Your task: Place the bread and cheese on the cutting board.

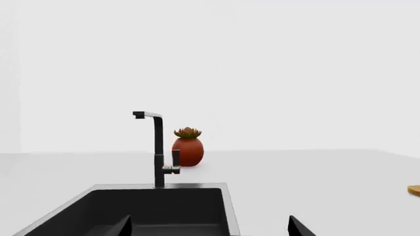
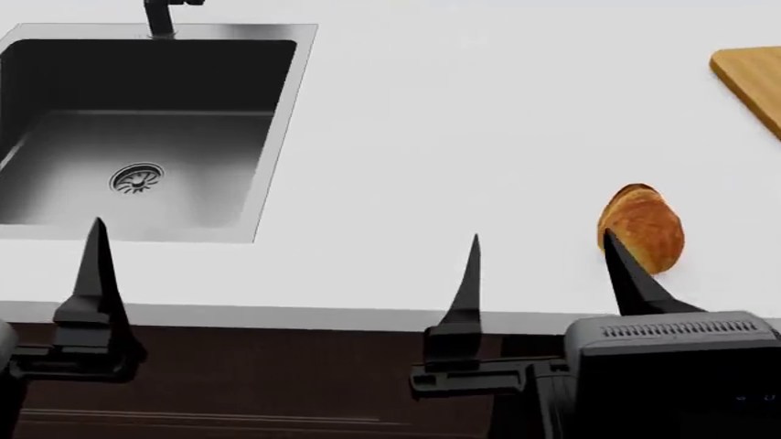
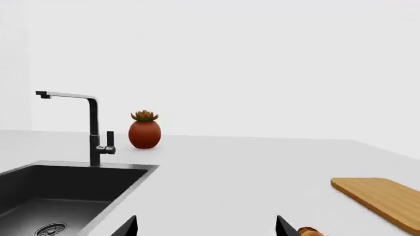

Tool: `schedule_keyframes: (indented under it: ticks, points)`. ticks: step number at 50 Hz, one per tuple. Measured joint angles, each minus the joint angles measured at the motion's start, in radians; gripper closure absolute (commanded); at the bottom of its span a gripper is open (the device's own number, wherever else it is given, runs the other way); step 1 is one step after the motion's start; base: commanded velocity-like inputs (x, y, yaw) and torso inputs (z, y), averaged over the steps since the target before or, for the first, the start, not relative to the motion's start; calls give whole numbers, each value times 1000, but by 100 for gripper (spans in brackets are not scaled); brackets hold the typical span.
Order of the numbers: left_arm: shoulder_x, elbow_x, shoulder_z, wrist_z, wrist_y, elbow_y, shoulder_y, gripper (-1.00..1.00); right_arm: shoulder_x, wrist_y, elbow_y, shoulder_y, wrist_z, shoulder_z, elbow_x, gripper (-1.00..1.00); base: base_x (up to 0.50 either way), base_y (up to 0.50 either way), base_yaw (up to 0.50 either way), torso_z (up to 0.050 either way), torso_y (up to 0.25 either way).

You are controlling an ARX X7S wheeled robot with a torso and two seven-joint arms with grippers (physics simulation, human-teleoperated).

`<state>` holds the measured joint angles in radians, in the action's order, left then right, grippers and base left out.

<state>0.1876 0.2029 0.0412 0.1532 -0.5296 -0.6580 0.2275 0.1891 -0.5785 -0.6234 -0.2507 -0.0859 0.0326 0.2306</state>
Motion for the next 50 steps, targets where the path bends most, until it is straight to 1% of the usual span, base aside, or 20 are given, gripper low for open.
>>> schedule_keyframes:
  ticks: [23,50]
  points:
    - [7,46,-21,25,-49,-61,16,-100,15,-18,-40,-3,-8,-5,36,-100,0,-500,0,0,0]
    - [16,97,-38,43,-76,-86,25,-100,25,-13,-60,-4,-15,-7,72,-100,2,-500,0,0,0]
